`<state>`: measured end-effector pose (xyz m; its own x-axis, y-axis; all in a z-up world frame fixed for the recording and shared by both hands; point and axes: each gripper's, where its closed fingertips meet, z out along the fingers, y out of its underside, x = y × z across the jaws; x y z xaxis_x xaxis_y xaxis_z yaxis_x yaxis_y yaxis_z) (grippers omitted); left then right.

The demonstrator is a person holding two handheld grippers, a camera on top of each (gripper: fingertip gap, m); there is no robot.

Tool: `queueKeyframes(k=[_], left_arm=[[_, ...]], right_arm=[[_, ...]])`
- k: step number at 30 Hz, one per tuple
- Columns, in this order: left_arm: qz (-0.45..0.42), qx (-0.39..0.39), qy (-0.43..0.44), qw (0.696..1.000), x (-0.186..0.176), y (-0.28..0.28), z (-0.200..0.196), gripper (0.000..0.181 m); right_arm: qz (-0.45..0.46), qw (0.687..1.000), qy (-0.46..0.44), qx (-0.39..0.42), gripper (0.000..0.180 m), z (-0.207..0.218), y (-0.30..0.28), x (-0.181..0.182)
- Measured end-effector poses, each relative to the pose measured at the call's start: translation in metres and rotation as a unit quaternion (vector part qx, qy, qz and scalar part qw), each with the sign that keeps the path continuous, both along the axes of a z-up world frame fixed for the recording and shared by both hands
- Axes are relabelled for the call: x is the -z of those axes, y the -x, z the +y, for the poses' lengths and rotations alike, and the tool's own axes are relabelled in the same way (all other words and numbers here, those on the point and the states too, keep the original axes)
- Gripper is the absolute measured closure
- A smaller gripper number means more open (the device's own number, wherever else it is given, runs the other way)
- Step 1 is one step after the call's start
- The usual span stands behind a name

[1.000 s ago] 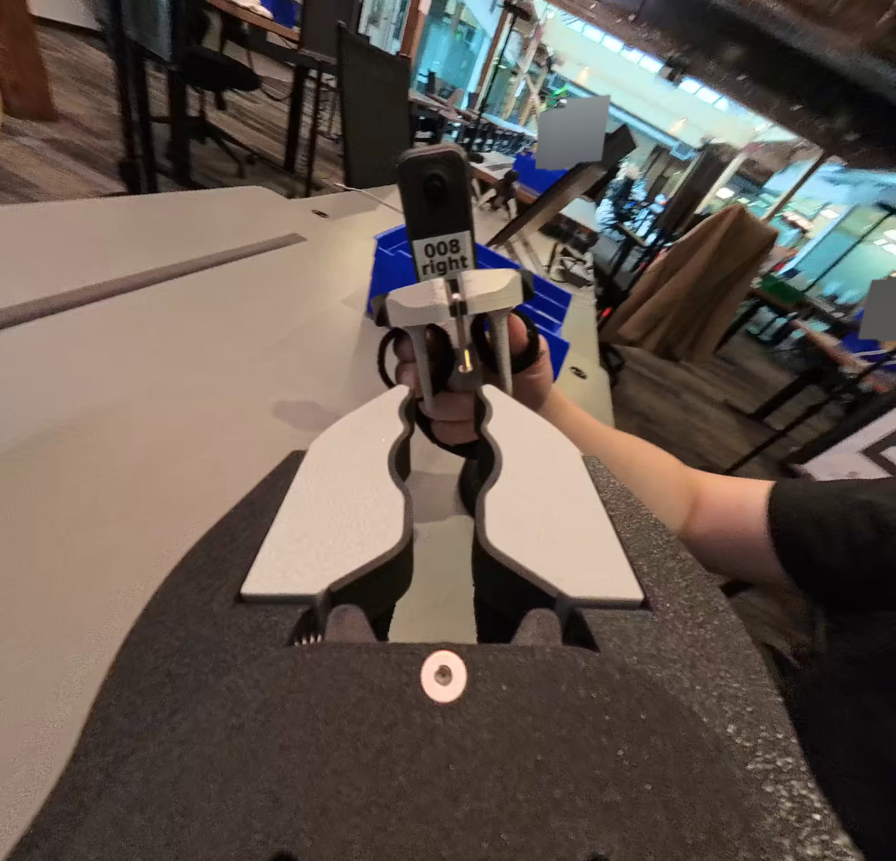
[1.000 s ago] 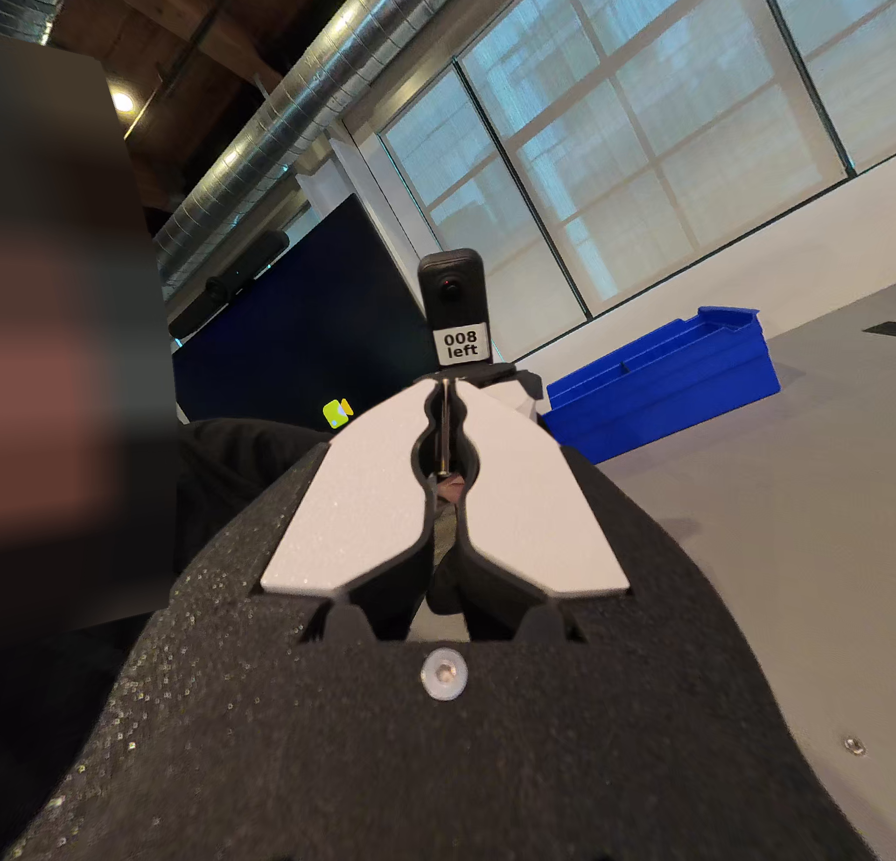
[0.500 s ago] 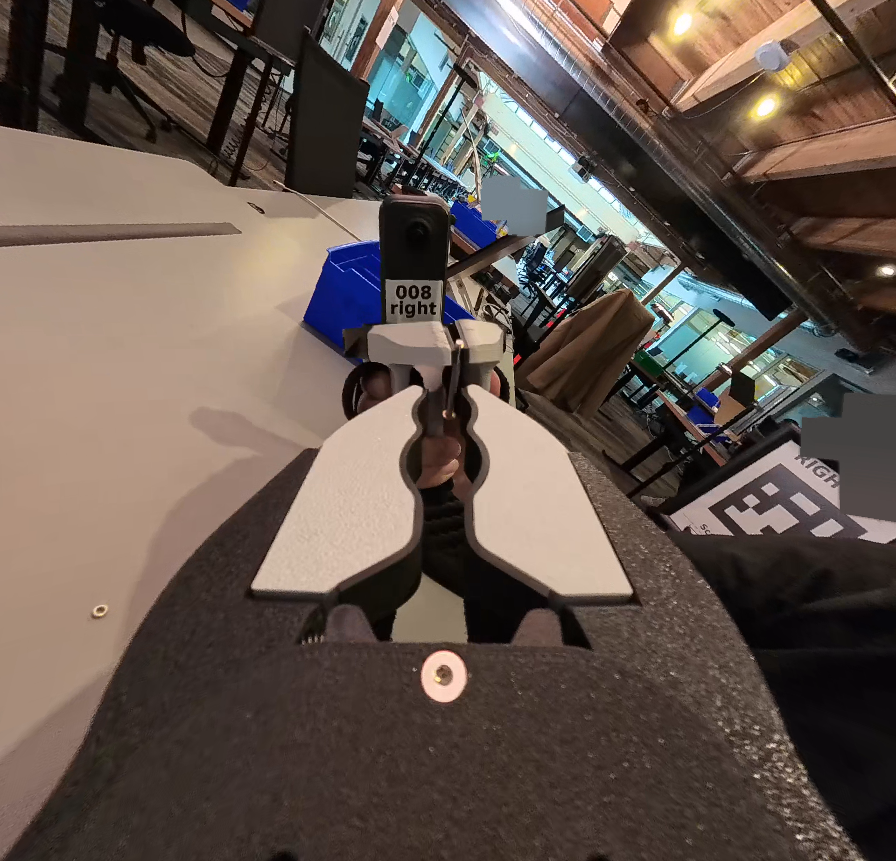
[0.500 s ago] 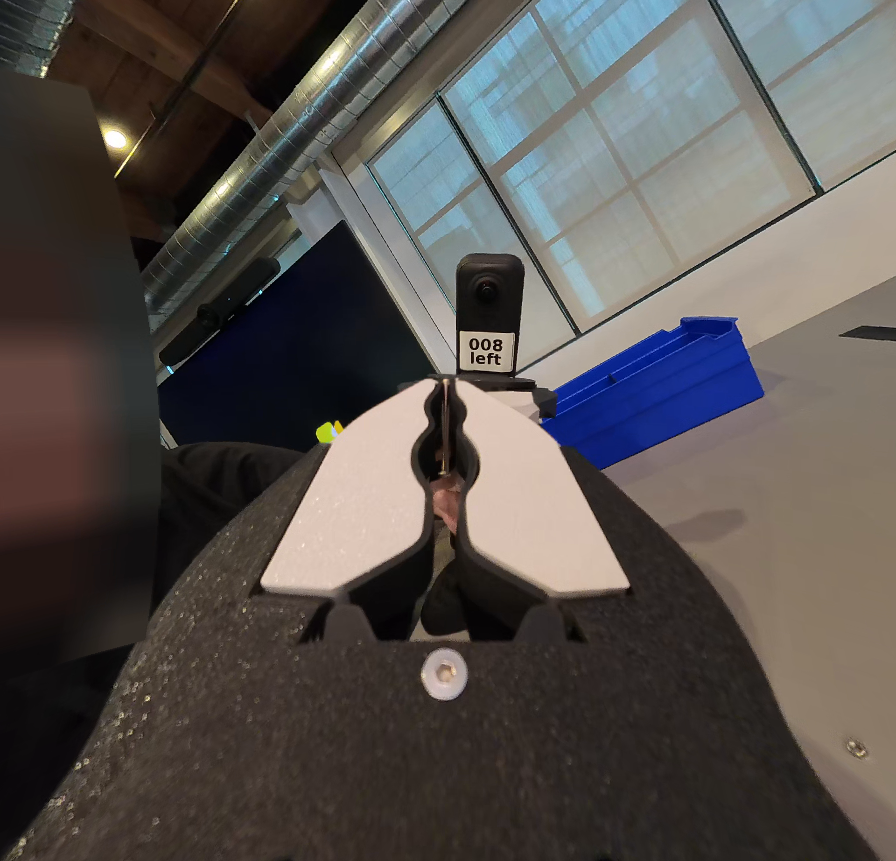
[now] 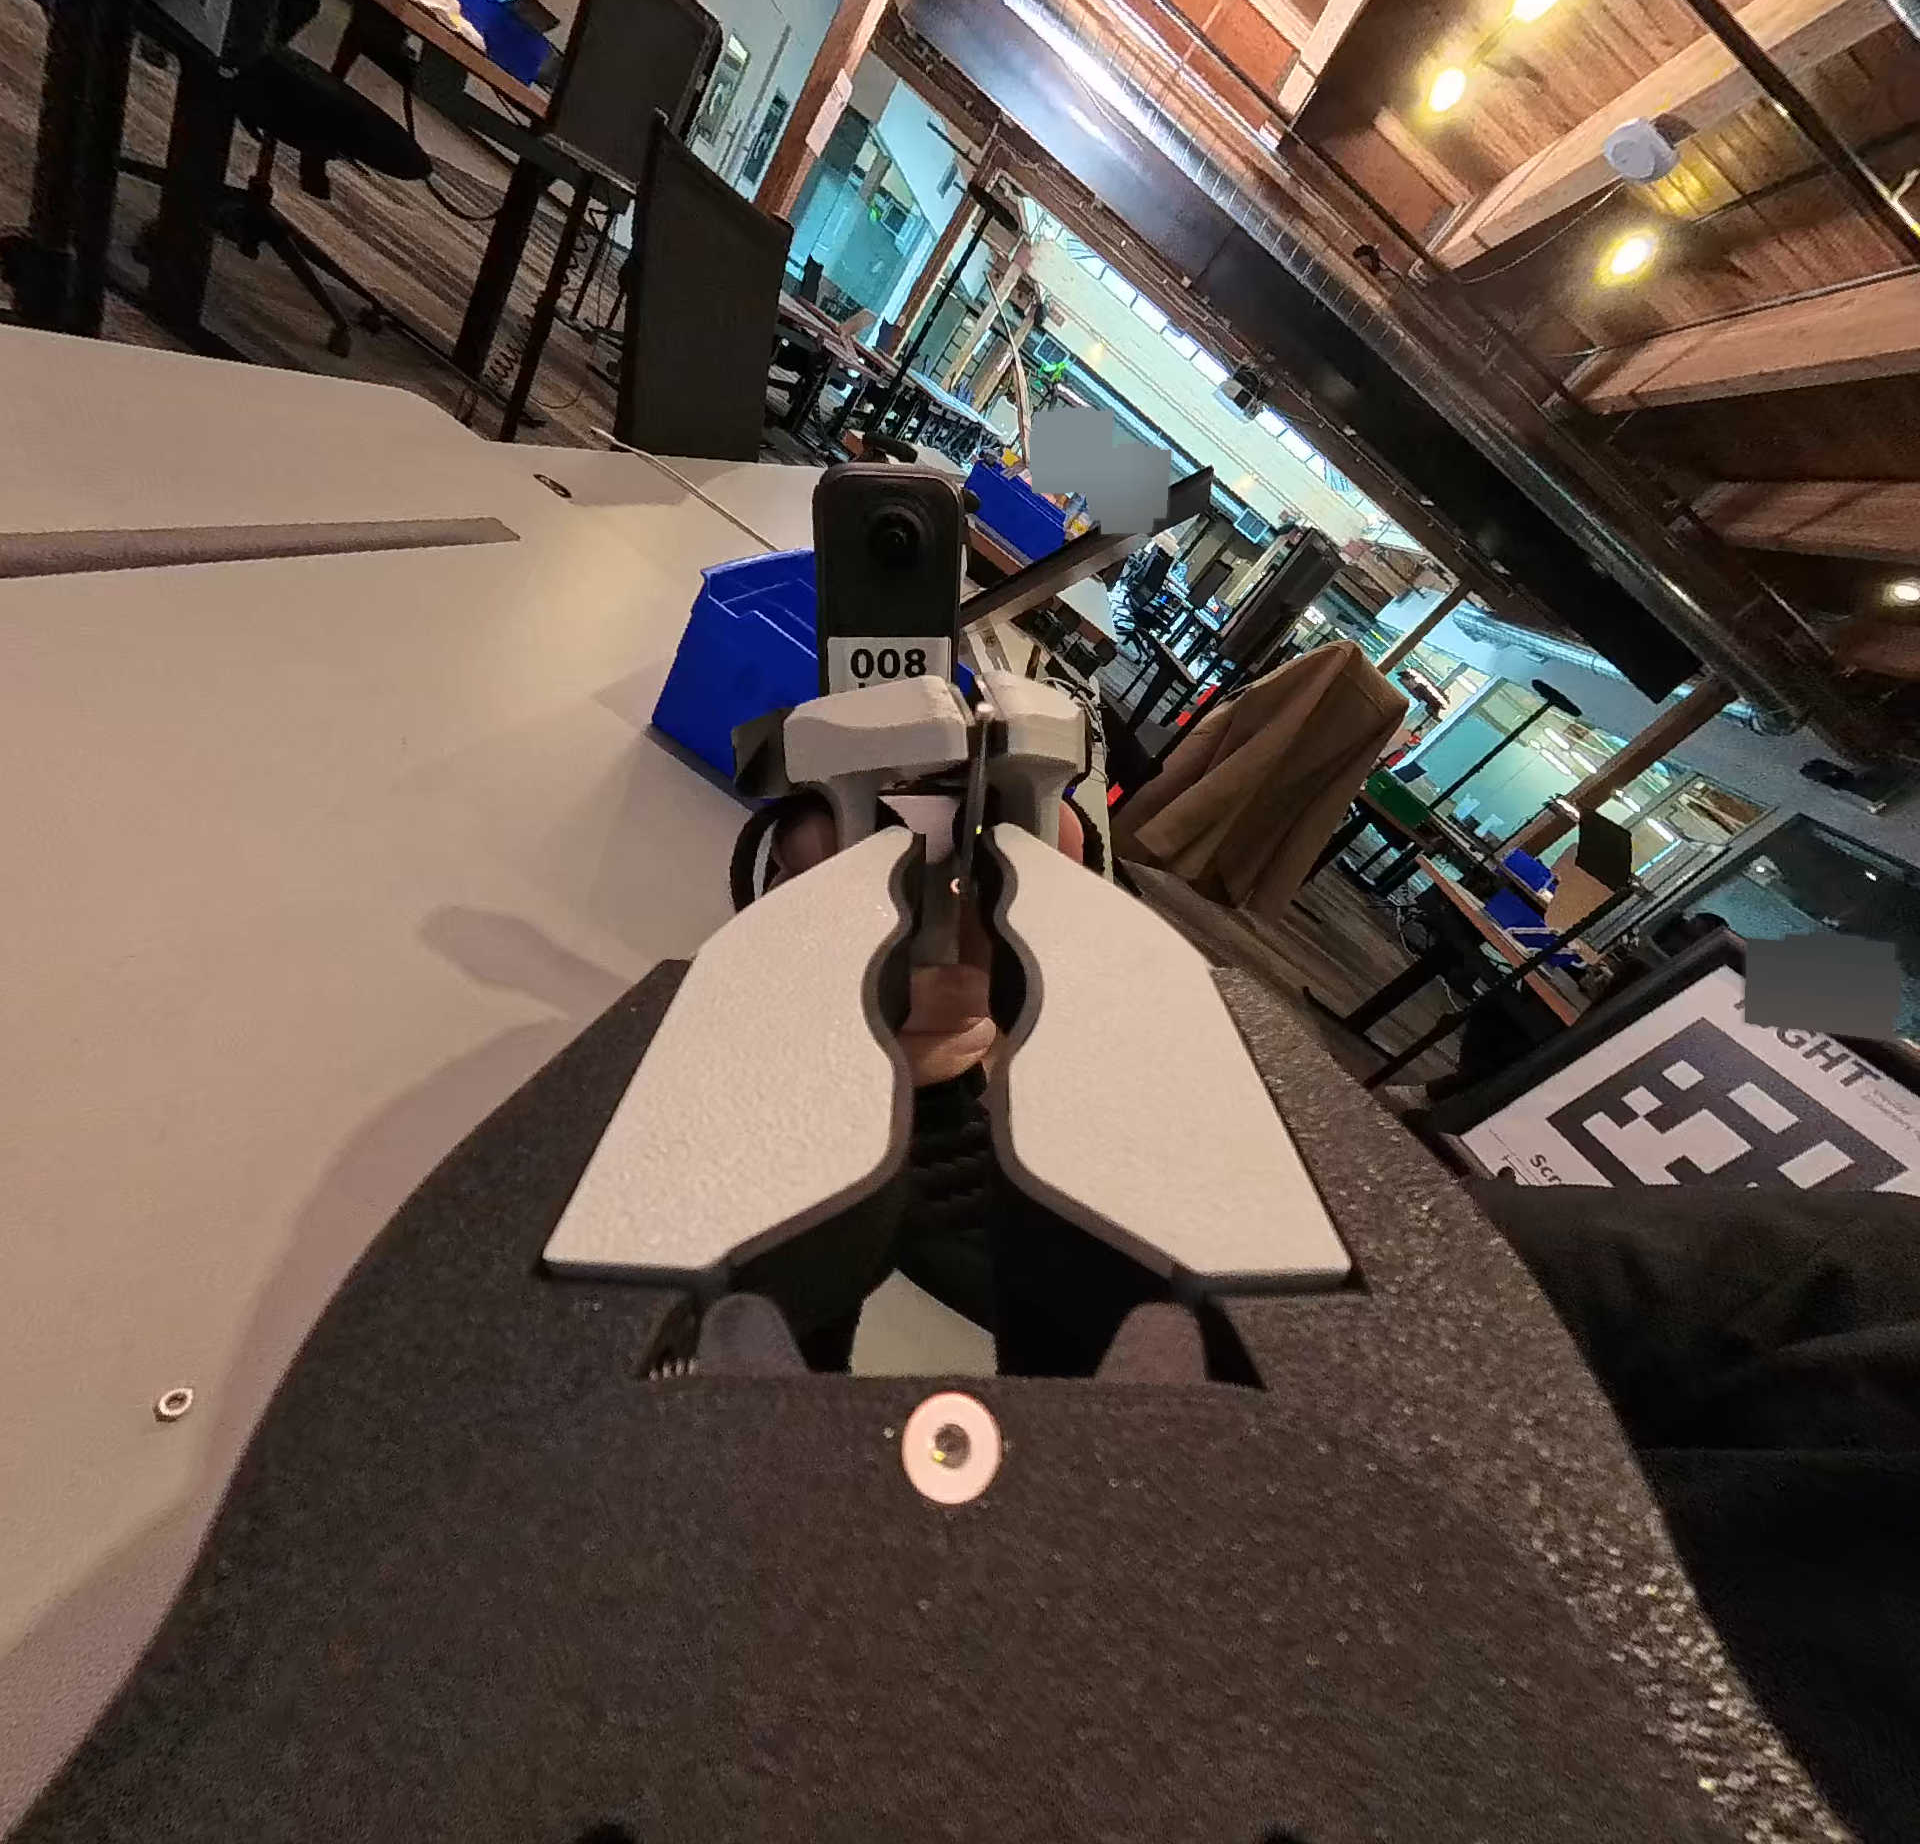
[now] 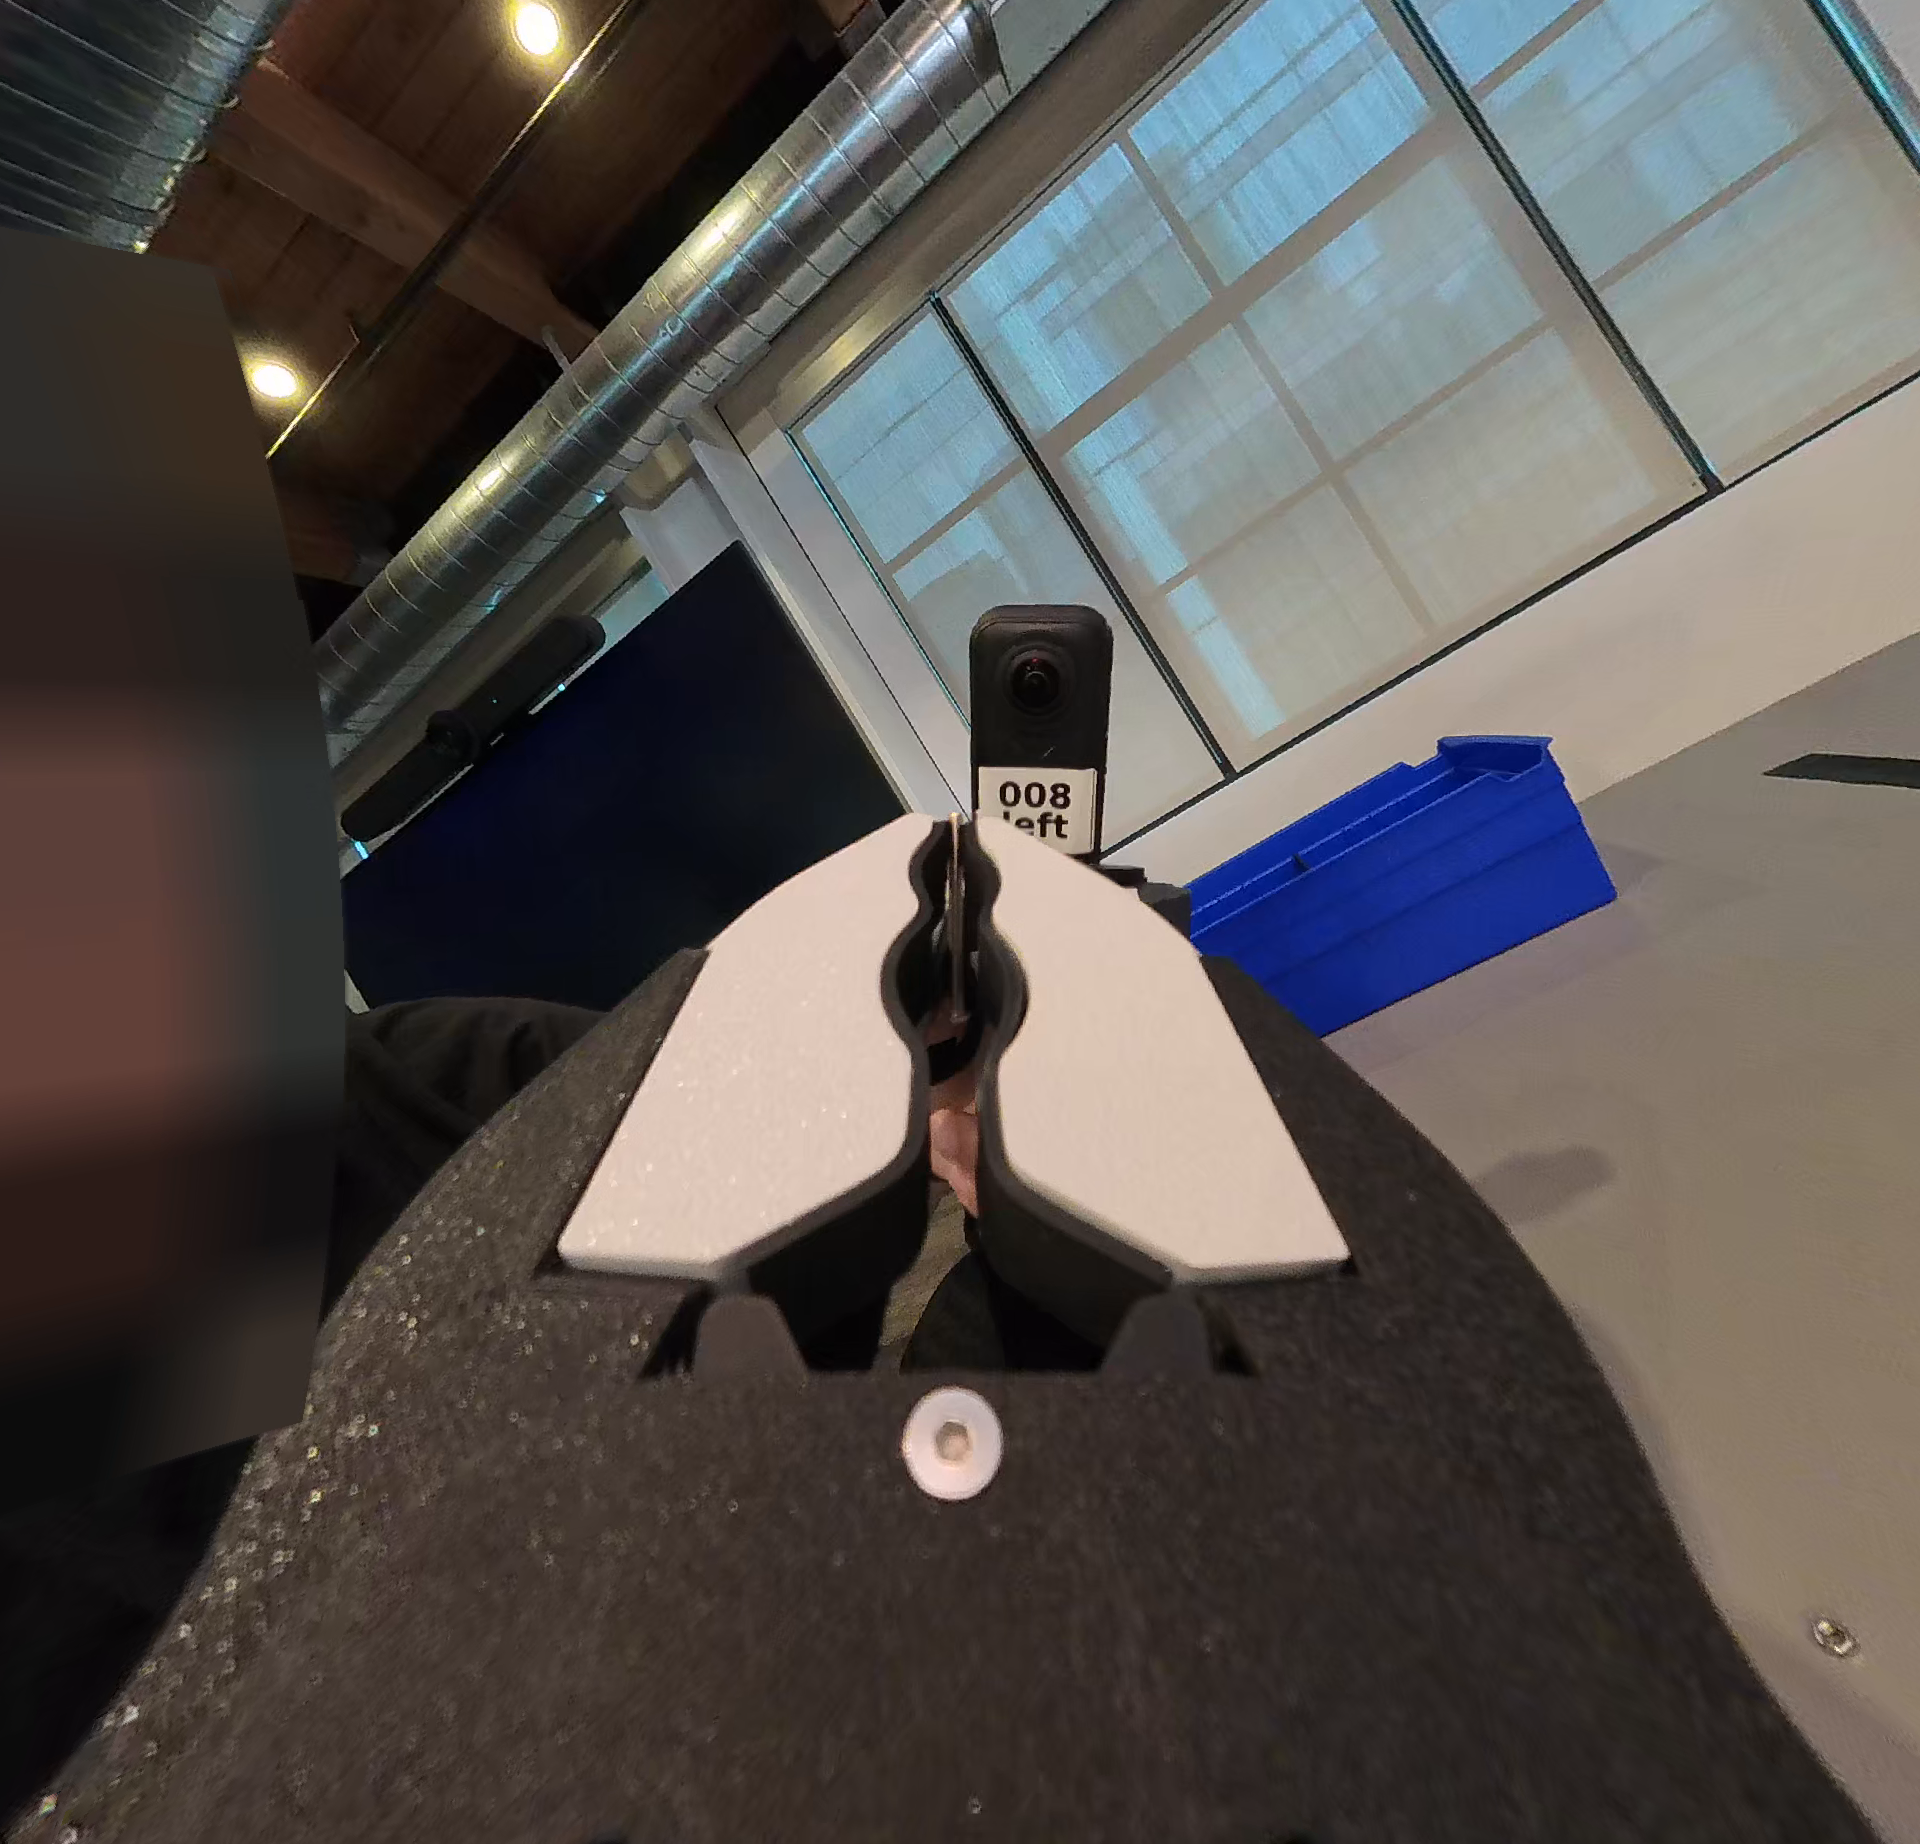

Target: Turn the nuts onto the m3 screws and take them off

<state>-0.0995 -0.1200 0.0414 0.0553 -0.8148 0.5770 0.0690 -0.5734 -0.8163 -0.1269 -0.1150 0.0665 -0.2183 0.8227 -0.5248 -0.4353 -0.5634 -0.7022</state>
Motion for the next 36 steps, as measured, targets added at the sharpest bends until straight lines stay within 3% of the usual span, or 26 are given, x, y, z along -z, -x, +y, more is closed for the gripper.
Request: queueKeyframes(k=[22, 26, 30, 36], left_arm=[[-0.006, 0.015, -0.027, 1.000, 0.001, 0.002, -0.005, 0.178], [-0.001, 0.022, -0.032, 0.999, 0.002, 0.007, -0.004, 0.178], [-0.005, 0.023, -0.021, 0.999, 0.008, 0.015, 0.003, 0.178], [-0.034, 0.038, 0.027, 0.998, 0.011, 0.027, 0.014, 0.178]], right_arm=[[-0.007, 1.000, -0.009, 0.010, 0.178, 0.001, -0.001, 0.002], [-0.034, 0.999, -0.026, 0.028, 0.171, 0.002, 0.001, 0.006], [-0.060, 0.996, -0.045, 0.054, 0.157, 0.006, 0.000, 0.010], [-0.054, 0.996, -0.029, 0.064, 0.162, 0.017, -0.007, 0.018]])
